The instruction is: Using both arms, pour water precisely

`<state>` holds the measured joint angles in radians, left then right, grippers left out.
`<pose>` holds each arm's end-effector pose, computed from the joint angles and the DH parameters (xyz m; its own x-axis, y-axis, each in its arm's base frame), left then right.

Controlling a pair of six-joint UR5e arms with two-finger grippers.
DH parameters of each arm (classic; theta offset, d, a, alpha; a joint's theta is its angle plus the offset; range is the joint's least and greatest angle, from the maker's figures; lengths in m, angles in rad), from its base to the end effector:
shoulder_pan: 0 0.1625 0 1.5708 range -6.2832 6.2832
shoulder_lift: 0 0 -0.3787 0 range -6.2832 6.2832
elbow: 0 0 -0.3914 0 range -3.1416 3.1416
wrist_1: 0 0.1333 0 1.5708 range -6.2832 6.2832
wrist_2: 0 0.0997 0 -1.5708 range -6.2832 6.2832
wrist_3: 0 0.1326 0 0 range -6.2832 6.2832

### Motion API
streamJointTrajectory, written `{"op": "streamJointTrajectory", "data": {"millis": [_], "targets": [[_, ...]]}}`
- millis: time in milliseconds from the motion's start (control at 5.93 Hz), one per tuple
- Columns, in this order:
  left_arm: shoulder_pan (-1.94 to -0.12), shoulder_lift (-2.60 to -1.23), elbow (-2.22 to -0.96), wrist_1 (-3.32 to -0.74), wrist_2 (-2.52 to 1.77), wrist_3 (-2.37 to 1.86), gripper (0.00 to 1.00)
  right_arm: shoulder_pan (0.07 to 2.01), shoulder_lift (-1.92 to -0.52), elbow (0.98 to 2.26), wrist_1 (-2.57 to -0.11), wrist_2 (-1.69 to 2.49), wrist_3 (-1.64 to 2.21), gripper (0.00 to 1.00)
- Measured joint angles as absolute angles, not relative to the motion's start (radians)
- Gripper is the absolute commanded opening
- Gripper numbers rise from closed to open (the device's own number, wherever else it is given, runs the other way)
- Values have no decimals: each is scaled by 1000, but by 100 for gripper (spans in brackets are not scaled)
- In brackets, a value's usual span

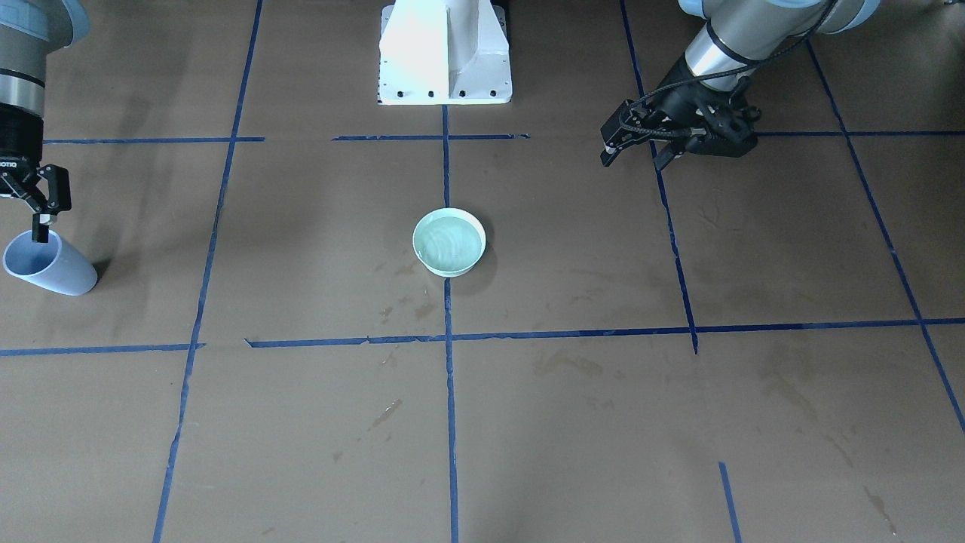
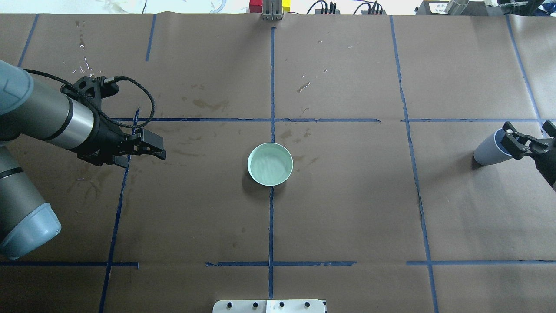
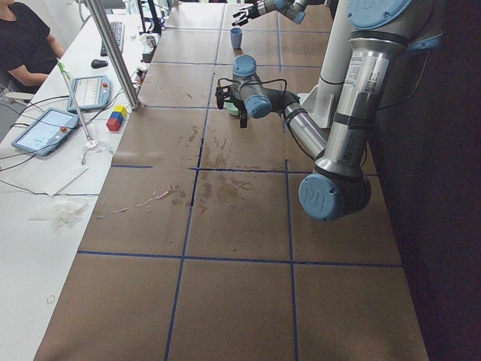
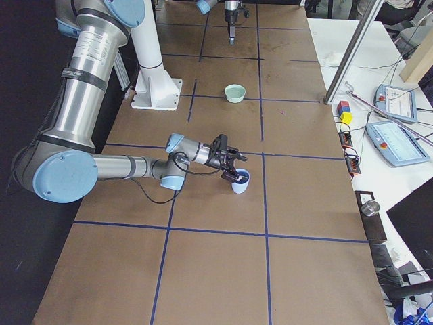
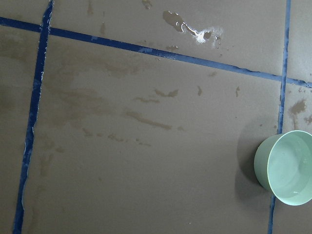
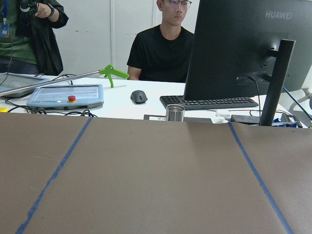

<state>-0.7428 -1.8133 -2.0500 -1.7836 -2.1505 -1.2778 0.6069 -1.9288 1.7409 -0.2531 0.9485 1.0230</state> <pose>0.3517 -0.4053 0.2573 0.4887 -0.1207 -0.8640 0.1046 0.9913 -0.0793 -0.2017 -0.3964 0.5461 0.7662 0.0168 0.6424 -0.5826 0.4399 0.6834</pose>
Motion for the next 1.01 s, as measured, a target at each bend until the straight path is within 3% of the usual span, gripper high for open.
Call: {"op": "streamJointTrajectory", "data": {"millis": [674, 1011], "targets": [[-684, -1828, -2040, -1758, -2122, -1279, 100, 1129, -1904, 1744, -341, 1715, 736, 100], [-601, -1955, -1978, -1666, -2034, -1279, 100, 1353, -1895, 1744, -516, 2073, 542, 100]]}}
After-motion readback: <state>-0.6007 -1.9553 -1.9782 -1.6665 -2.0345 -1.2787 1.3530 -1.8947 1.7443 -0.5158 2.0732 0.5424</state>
